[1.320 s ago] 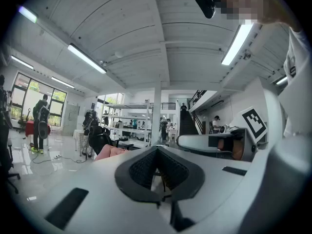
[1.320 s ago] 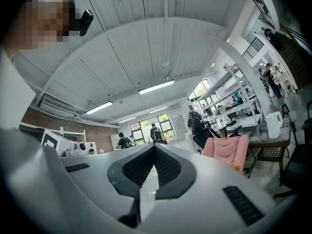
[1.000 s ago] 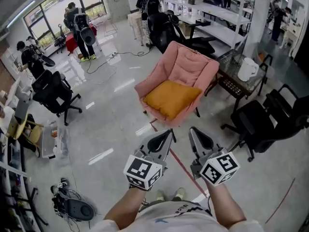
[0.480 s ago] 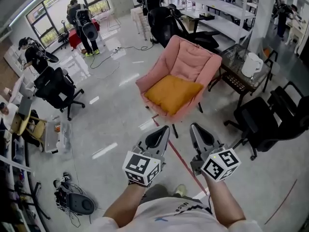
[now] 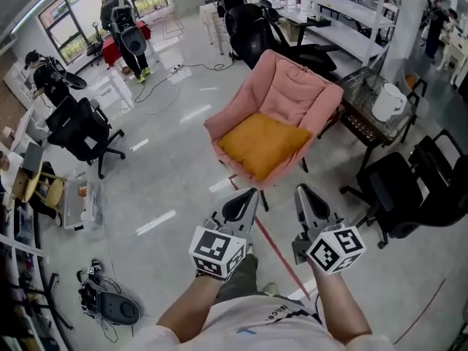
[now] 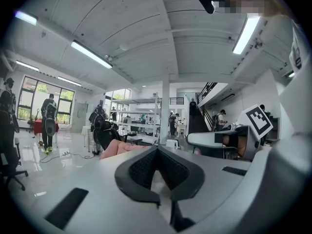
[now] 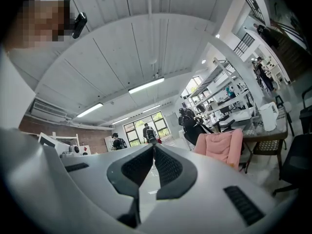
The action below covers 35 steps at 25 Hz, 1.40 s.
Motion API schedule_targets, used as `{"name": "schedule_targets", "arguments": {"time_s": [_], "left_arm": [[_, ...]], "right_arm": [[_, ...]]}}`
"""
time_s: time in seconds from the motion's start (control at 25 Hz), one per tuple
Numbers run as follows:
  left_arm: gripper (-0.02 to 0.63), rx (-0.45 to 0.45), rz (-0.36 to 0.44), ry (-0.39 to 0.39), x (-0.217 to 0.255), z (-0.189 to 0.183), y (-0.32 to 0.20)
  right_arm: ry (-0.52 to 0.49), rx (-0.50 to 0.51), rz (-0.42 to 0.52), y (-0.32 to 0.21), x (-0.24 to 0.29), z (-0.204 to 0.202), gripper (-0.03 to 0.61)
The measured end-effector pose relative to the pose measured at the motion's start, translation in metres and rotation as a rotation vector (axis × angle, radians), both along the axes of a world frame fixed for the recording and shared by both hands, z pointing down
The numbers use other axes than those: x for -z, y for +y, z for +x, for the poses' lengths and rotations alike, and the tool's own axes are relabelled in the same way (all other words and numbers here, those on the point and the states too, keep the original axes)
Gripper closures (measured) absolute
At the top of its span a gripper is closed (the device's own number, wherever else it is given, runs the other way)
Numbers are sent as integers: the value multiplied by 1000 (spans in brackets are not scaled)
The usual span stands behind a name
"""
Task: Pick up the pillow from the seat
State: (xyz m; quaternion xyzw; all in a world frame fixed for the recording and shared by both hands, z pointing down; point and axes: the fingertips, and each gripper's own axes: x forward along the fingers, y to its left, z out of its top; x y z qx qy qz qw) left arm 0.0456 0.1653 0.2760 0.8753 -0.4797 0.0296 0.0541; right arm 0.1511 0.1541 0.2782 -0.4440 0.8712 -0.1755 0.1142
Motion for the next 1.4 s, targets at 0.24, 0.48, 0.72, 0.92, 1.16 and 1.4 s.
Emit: {"name": "schedule_targets", "arguments": {"time_s": [0.24,0.48,0.72,0.92,1.16,1.4], "left_arm": [[604,-18,-34,26,-22,-19,-78],[604,-32,-76,3,-60,-51,-176],[604,-27,-164,55,-107,-80,-261],[603,24,-266,106,-153,-93,-313],[595,109,-400,158,-224,-98,-362],[510,264,-631,256,-311,-113,-393]], "right_arm": [[34,-80,-10,-77,-14,-5,560],[65,-106,-72,-169,-47,-34,560],[91,-150,-134,-243,-79,-46,560],[126,-215,-209,-292,-118,-25,516],[149,-244,-315,-353,-184,5,462],[185,-248,-460,-409,-259,40,423]]}}
